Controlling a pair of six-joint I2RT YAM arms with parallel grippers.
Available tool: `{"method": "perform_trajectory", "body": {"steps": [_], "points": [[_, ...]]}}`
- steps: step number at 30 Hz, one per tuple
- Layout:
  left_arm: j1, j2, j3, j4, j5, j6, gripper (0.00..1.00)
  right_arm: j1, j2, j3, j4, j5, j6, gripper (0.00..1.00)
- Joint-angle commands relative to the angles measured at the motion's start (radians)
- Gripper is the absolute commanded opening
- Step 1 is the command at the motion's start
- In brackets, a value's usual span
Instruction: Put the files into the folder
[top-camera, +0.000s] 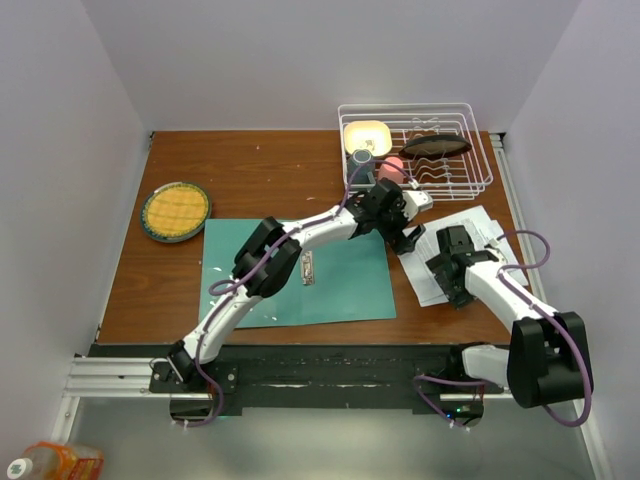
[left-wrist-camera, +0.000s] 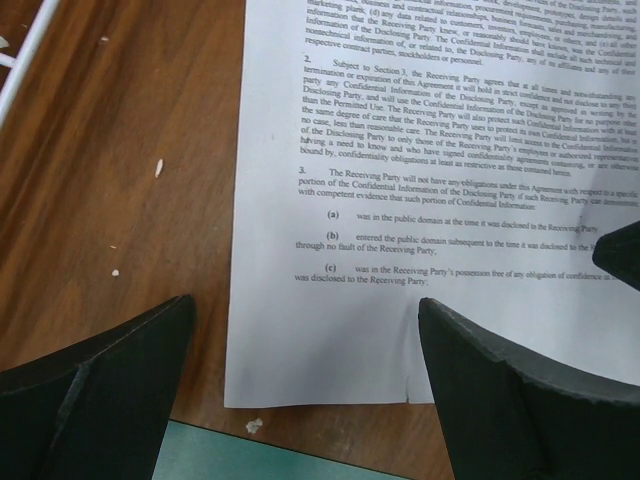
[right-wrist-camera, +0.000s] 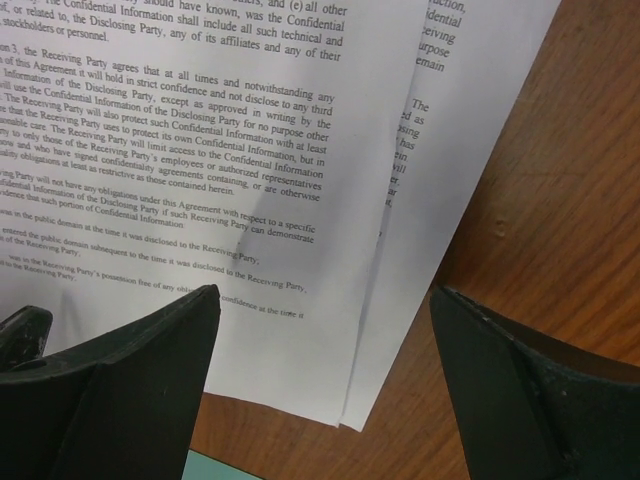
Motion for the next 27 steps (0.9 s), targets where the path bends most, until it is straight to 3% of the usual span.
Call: {"method": "perform_trajectory", "body": {"steps": [1,12,20,27], "points": [[-0.014,0.031,0.044,0.003,-0.079,0.055,1.0,-0.005,-0.021,-0.022,0.095,-0.018,0.03,0.89],[-0.023,0.017,-0.015,-0.014,-0.095,0.108,1.0,-0.003,-0.036,-0.016,0.128,-0.067,0.001,0.88],[-0.029,0.008,-0.045,-0.031,-0.101,0.145,1.0,-0.003,-0.186,-0.031,0.079,-0.041,-0.018,0.88],[-0.032,-0.006,-0.067,-0.037,-0.113,0.168,1.0,-0.003,-0.122,-0.056,0.122,-0.039,-0.012,0.88]]}}
